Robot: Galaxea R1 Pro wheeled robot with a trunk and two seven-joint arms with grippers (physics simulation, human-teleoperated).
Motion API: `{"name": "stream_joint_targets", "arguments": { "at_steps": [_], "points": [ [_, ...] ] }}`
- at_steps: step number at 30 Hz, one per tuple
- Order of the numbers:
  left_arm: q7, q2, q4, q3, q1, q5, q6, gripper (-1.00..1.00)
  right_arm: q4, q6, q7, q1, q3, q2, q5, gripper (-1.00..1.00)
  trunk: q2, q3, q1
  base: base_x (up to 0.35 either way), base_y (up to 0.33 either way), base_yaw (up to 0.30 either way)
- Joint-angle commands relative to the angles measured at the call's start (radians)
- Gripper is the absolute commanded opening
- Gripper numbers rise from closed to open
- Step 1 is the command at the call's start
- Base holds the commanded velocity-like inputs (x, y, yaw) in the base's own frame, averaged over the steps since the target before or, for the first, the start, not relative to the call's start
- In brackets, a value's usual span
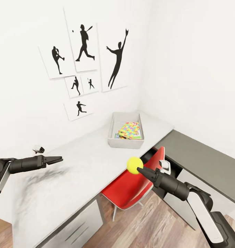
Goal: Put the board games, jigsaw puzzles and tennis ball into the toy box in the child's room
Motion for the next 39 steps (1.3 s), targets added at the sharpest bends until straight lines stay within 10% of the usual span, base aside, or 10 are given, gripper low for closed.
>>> {"name": "stream_joint_targets", "arguments": {
  "at_steps": [1,39],
  "points": [
    [-0.004,0.0,0.0,0.0,-0.001,-0.001,0.011,1.0,0.0,0.009,-0.004,-0.001,0.0,-0.001,-0.012,-1.0,-0.002,-0.002,0.001,0.001,-0.011,0.001],
    [-0.004,0.0,0.0,0.0,-0.001,-0.001,0.009,1.0,-0.001,-0.067,0.005,-0.001,0.011,-0.004,-0.012,-1.0,-0.002,0.044,0.001,0.018,-0.086,0.081]
  ]
}}
